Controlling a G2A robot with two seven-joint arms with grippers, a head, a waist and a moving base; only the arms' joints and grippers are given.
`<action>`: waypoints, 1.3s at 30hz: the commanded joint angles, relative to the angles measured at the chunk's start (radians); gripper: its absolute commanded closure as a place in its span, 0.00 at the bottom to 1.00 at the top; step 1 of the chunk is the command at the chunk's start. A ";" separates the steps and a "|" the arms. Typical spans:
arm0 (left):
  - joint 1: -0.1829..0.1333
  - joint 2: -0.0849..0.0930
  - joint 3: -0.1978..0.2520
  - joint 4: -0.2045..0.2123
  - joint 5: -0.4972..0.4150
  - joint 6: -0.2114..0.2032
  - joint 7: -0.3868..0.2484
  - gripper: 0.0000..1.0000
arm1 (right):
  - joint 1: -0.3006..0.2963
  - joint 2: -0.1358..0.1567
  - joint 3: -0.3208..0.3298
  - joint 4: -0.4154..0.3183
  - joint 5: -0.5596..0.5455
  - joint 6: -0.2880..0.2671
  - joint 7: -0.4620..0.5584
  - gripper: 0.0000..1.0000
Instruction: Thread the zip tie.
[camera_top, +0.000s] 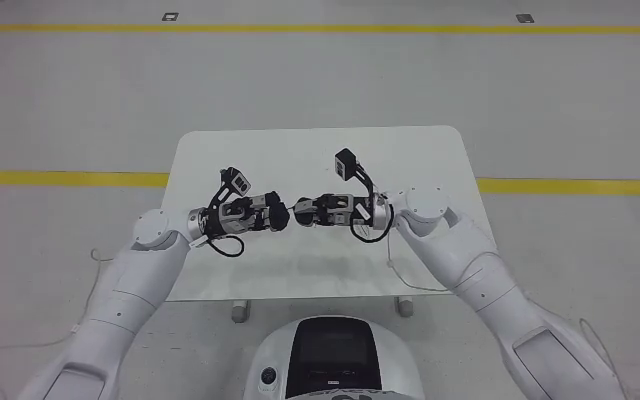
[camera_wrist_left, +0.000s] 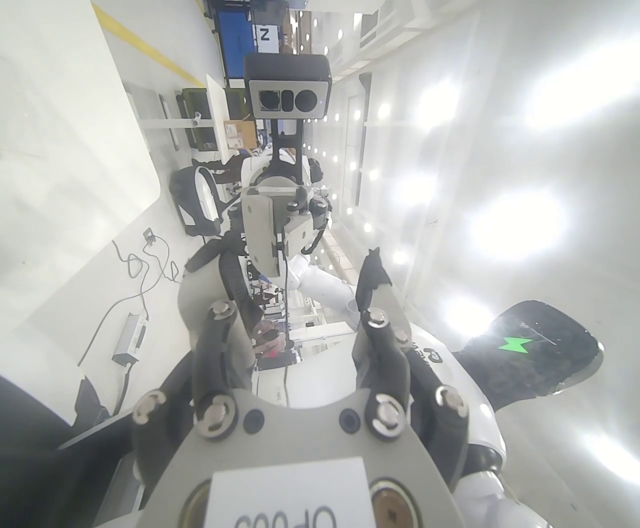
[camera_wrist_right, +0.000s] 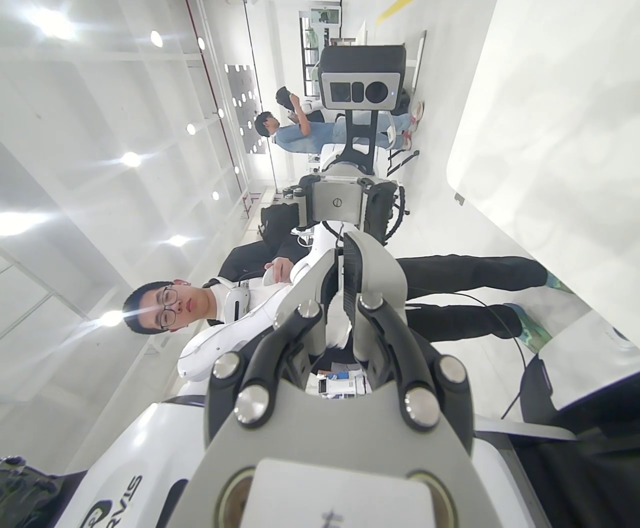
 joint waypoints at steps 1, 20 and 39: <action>0.000 0.000 0.000 0.000 0.000 0.000 0.000 0.66 | 0.000 -0.001 0.000 0.002 0.002 -0.002 -0.001 1.00; -0.013 -0.008 0.010 0.010 -0.011 -0.003 0.023 0.66 | -0.019 -0.009 0.028 0.004 0.025 -0.014 -0.047 1.00; -0.030 -0.018 0.028 0.033 -0.016 -0.001 0.025 0.81 | -0.017 -0.017 0.024 0.007 0.001 0.018 -0.043 1.00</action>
